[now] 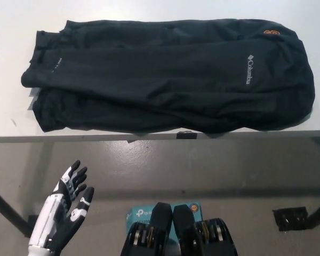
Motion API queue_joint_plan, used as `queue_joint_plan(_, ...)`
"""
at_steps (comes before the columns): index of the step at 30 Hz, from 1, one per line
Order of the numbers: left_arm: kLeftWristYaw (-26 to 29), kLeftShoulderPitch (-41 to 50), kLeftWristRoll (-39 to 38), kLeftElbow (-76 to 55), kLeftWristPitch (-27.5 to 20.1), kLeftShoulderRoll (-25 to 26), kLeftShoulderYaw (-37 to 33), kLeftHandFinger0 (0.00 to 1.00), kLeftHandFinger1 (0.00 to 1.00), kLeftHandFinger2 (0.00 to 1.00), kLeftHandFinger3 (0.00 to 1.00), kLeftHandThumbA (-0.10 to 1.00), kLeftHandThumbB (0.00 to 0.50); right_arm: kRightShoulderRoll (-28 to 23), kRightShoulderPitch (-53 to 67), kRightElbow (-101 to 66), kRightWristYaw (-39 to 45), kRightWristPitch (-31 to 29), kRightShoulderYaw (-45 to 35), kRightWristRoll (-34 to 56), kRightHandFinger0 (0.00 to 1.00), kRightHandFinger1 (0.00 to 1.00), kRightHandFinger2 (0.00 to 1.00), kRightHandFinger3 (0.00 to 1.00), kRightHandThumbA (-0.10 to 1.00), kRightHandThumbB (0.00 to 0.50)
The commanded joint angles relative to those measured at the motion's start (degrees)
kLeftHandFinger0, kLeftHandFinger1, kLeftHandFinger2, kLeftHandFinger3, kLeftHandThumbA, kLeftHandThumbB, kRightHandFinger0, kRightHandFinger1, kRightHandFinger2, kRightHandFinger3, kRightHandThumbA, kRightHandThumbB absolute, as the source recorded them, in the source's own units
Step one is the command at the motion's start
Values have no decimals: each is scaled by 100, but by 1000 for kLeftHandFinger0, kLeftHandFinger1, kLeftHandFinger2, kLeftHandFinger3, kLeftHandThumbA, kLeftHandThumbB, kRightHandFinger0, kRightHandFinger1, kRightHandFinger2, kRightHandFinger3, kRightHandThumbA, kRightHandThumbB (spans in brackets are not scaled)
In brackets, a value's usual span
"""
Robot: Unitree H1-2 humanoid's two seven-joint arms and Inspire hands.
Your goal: The robot grabs the right edges of the black jacket on the table, and folds it in half
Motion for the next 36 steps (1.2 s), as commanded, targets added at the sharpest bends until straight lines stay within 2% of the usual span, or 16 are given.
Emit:
queue_joint_plan(1,3,366,76,-255,-22,92,80,1000,1000,1000,1000,667,0,-658,-1063,1853,192,741,738,810,1000,1000,1000,1000,654,188)
queue_joint_plan(4,-1,363,83,-252,-26,89,85,1000,1000,1000,1000,665,0,-762,-1121,1982,121,741,903,988,1000,1000,1000,1000,664,193)
queue_joint_plan(6,-41,435,-54,-198,-123,102,133,1000,1000,1000,1000,626,0,-753,-1709,3206,393,741,1211,1220,1000,1000,1000,1000,704,165)
queue_joint_plan(9,-36,402,-24,-186,-128,106,156,1000,1000,1000,1000,647,0,-790,-1943,3653,487,741,1378,1269,1000,1000,1000,1000,742,165)
queue_joint_plan(10,-23,472,-4,-148,-186,102,166,1000,1000,1000,1000,645,0,-770,-2188,4293,721,741,1496,1120,1000,1000,1000,1000,822,190)
queue_joint_plan(12,-29,480,2,-139,-192,98,174,1000,1000,1000,1000,649,0,-788,-2278,4501,784,741,1573,1133,1000,1000,1000,1000,851,193)
queue_joint_plan(15,-29,506,40,-105,-161,97,179,1000,1000,1000,1000,671,0,-752,-2523,5211,1078,741,1827,941,1000,1000,1000,1000,974,227)
queue_joint_plan(17,-34,412,-13,-75,-150,88,202,1000,1000,1000,1000,674,0,-705,-2686,5498,1206,741,1831,913,1000,1000,1000,1000,976,237)
queue_joint_plan(21,-31,475,6,-141,-122,101,224,1000,1000,1000,1000,658,0,-564,-2809,5927,1331,741,1953,684,1000,1000,1000,1000,1000,308)
queue_joint_plan(23,-19,498,39,-180,-95,69,203,1000,1000,1000,1000,656,0,-535,-2832,6052,1387,741,1983,584,1000,1000,1000,1000,1000,312)
queue_joint_plan(25,-22,552,67,-176,-146,81,193,1000,1000,1000,1000,673,0,-508,-2816,6200,1579,741,2037,521,1000,1000,1000,1000,1000,295)
queue_joint_plan(27,-24,527,48,-166,-175,73,191,1000,1000,1000,1000,676,0,-483,-2869,6386,1638,725,1979,423,1000,1000,1000,1000,1000,309)
queue_joint_plan(30,-20,448,24,-161,-154,93,233,1000,1000,1000,1000,664,0,-425,-3001,6586,1692,673,1903,370,1000,1000,1000,1000,1000,365)
queue_joint_plan(33,-30,474,9,-165,-184,101,241,1000,1000,1000,1000,653,0,-415,-2973,6574,1717,719,1863,324,1000,1000,1000,1000,1000,367)
queue_joint_plan(36,-19,496,46,-198,-171,102,238,1000,1000,1000,1000,706,0,-390,-3025,6714,1679,739,1864,225,1000,1000,1000,1000,1000,388)
